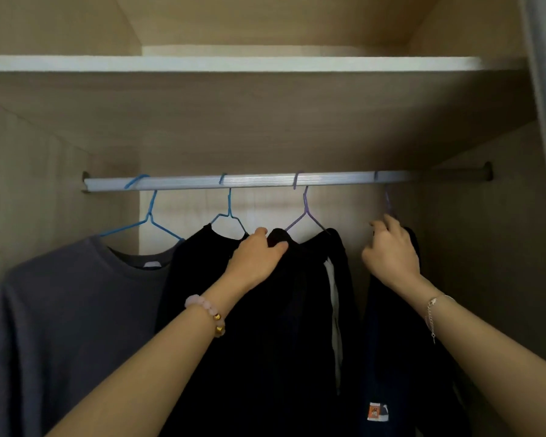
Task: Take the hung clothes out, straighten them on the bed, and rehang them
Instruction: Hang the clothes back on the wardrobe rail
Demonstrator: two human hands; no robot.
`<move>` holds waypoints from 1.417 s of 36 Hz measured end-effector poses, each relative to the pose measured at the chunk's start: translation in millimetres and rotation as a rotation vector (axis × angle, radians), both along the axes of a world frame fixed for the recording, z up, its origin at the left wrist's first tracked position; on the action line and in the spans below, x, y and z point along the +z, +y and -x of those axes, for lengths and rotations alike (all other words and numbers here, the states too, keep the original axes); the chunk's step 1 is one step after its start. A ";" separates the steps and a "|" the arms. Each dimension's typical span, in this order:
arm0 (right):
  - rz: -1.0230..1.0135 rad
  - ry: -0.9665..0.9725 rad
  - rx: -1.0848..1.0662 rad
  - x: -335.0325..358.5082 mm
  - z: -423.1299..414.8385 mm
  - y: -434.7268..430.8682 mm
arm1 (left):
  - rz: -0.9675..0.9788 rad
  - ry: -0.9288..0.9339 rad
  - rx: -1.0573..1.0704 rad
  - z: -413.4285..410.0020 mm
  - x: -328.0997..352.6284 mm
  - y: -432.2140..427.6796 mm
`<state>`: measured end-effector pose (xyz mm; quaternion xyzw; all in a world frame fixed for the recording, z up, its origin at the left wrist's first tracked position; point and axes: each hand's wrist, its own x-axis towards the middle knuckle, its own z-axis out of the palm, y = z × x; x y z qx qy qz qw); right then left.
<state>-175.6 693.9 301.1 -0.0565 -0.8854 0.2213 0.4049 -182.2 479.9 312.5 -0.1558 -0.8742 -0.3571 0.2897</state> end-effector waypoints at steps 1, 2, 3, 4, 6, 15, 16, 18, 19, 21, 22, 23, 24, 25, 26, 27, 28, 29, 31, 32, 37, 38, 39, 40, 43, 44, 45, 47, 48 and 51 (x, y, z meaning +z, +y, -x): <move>0.033 -0.009 0.009 -1.0 -0.7 4.1 | -0.005 -0.030 -0.003 1.1 0.5 1.9; 0.072 -0.021 0.024 -2.0 -1.3 8.6 | -0.016 -0.060 -0.008 1.9 0.9 2.9; 0.110 -0.034 0.041 -2.9 -1.8 13.0 | -0.035 -0.095 -0.023 3.4 1.3 3.1; 0.145 -0.045 0.058 -3.4 -2.7 17.2 | -0.062 -0.137 -0.053 4.8 1.5 3.1; 0.204 -0.050 0.074 -3.9 -3.8 24.1 | -0.124 -0.226 -0.133 5.3 0.5 3.4; 0.264 -0.057 0.071 -9.2 -2.1 41.1 | -0.098 -0.151 -0.159 7.8 -7.8 29.9; 0.268 -0.054 0.075 -9.3 -1.8 42.2 | -0.096 -0.149 -0.165 7.4 -8.2 34.6; 0.277 -0.051 0.084 -8.7 -2.3 44.4 | -0.093 -0.139 -0.170 6.3 -9.0 43.2; 0.282 -0.055 0.090 -7.8 -3.2 45.6 | -0.089 -0.134 -0.169 5.9 -9.2 47.0; 0.297 -0.066 0.102 -5.0 -5.5 48.4 | -0.078 -0.130 -0.172 6.1 -10.0 53.2; 0.305 -0.070 0.107 -3.9 -6.6 49.6 | -0.074 -0.129 -0.170 6.5 -10.3 55.7; 0.310 -0.070 0.105 -3.2 -7.4 50.6 | -0.070 -0.130 -0.167 6.6 -10.4 57.6; 0.313 -0.065 0.100 -2.8 -7.9 50.9 | -0.067 -0.130 -0.165 6.3 -10.6 59.0; 0.315 -0.058 0.093 -3.0 -8.3 50.8 | -0.063 -0.131 -0.167 6.0 -11.0 60.1; 0.316 -0.053 0.088 -3.3 -8.7 50.2 | -0.062 -0.134 -0.171 4.9 -11.3 60.8; 0.318 -0.051 0.085 -4.0 -9.0 49.5 | -0.064 -0.139 -0.177 2.9 -11.5 61.0; 0.319 -0.052 0.082 -4.3 -9.2 48.7 | -0.070 -0.144 -0.187 0.2 -11.4 61.2; 0.321 -0.053 0.078 -4.5 -9.4 48.1 | -0.076 -0.145 -0.203 -2.3 -11.1 61.2; 0.325 -0.056 0.063 -4.5 -9.1 47.4 | -0.088 -0.142 -0.237 -9.1 -10.4 61.4; 0.330 -0.058 0.057 -4.4 -8.9 47.0 | -0.088 -0.146 -0.250 -13.0 -9.9 61.3; 0.328 -0.078 0.066 -4.1 -7.1 44.8 | -0.007 -0.183 -0.244 -29.5 -6.8 57.0; 0.325 -0.081 0.071 -3.4 -7.4 44.2 | 0.008 -0.183 -0.233 -31.9 -6.7 55.1; 0.323 -0.084 0.072 -2.5 -8.3 43.6 | 0.022 -0.175 -0.222 -34.1 -6.8 52.9; 0.324 -0.084 0.073 -1.9 -9.5 42.5 | 0.034 -0.159 -0.210 -35.8 -7.1 50.6; 0.324 -0.079 0.068 -1.3 -16.7 36.4 | 0.062 -0.110 -0.195 -38.9 -8.9 42.9; 0.311 -0.072 0.063 -1.6 -19.9 34.1 | 0.070 -0.102 -0.191 -39.5 -9.3 40.6; 0.292 -0.060 0.059 -2.4 -23.5 31.8 | 0.076 -0.095 -0.184 -40.2 -9.9 38.3; 0.240 -0.021 0.052 -5.1 -31.7 28.4 | 0.078 -0.076 -0.165 -41.4 -11.5 33.2; 0.206 0.004 0.048 -6.9 -36.6 27.2 | 0.075 -0.063 -0.155 -42.5 -12.8 30.3; 0.110 0.080 0.061 -15.1 -57.5 22.4 | 0.032 -0.008 -0.129 -49.6 -22.2 21.1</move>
